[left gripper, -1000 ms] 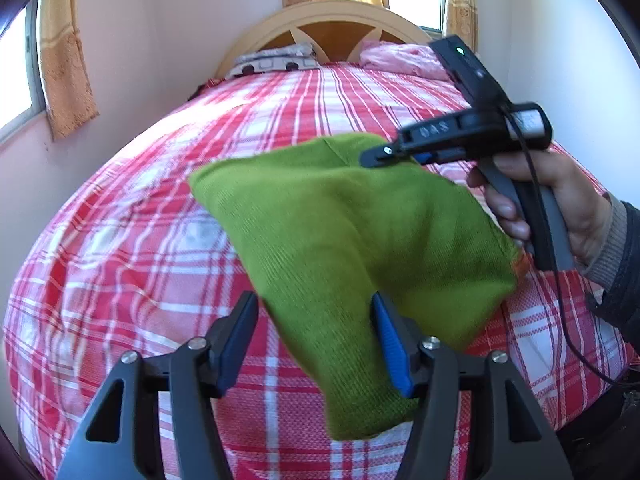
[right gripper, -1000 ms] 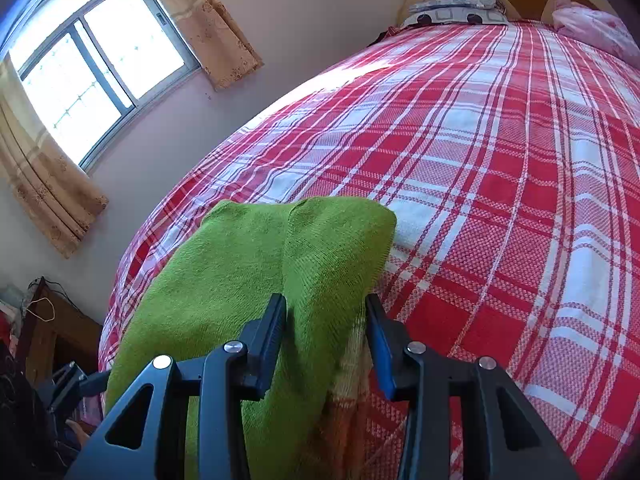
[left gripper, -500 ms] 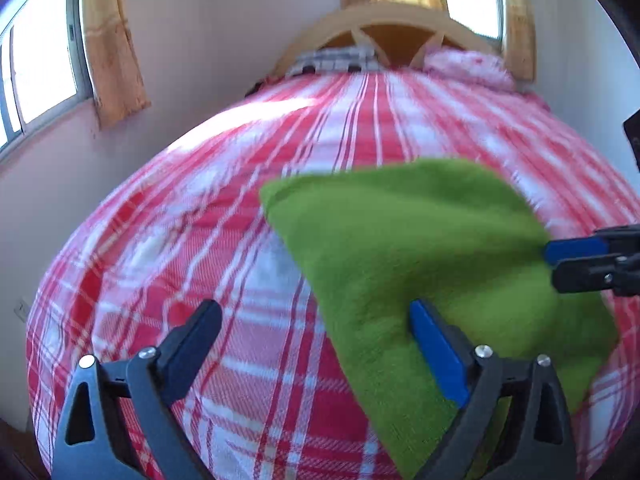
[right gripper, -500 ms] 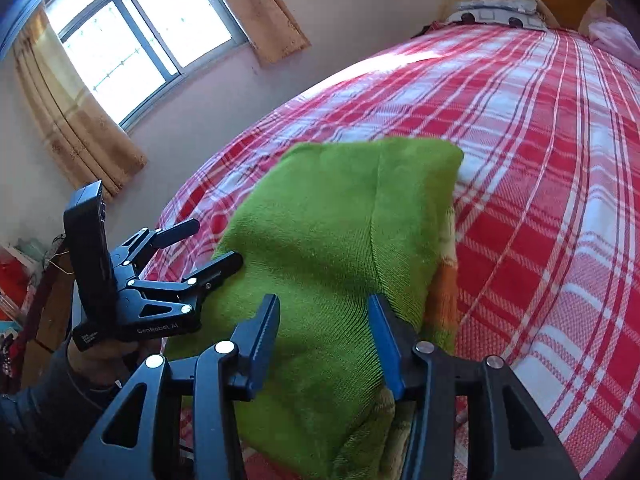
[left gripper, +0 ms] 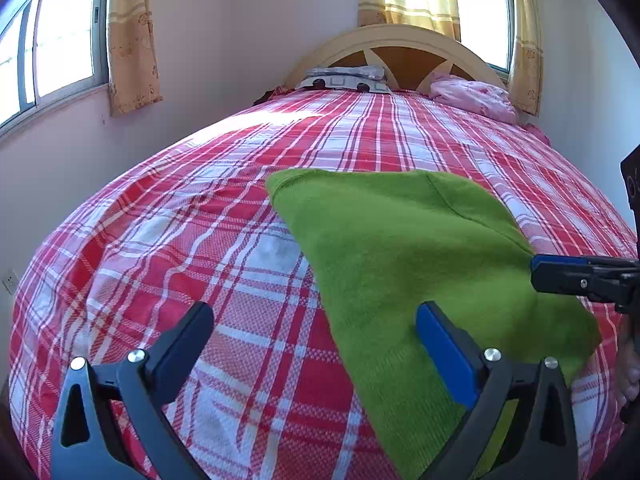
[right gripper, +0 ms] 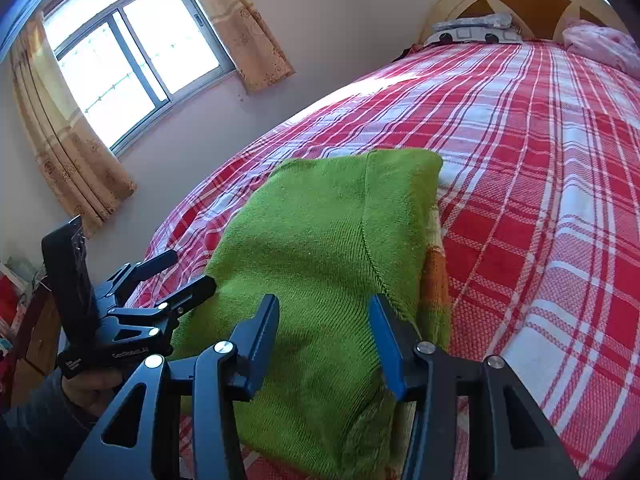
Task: Fold small clothes
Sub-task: 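Open both tools and set the folded bundle down on the bed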
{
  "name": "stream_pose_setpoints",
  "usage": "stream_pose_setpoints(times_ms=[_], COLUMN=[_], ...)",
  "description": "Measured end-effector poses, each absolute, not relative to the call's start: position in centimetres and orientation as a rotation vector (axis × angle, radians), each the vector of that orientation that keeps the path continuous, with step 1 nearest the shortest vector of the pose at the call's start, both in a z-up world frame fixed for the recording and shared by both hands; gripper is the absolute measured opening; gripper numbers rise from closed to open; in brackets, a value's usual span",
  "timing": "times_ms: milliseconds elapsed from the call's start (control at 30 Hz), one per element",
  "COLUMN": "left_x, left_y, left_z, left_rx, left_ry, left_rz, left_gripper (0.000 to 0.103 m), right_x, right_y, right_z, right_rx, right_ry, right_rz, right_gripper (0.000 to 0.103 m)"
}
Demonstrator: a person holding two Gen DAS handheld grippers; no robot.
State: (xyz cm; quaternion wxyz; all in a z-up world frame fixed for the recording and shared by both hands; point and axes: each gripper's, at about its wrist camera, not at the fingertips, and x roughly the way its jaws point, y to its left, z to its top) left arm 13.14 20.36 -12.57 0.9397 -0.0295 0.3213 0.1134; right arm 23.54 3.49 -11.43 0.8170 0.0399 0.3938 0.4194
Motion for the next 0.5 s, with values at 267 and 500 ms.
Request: stream_pose_setpoints(times_ms=[267,500], left_x=[8.9,7.7], left_y=[19.0,17.2], left_z=[-7.6,-4.7], left_rx=[-0.083,-0.072], left_ry=[0.538,0.465], left_rz=[0.171,0.138], left_gripper=[0.103,0.103], right_x=[17.2,13.6], right_y=[0.1,-1.0], right_z=[-7.2,-3.9], right_rx=[0.054,0.012], right_ry=[0.657,0.539], right_rz=[0.758,0.754], right_gripper=[0.063,0.068])
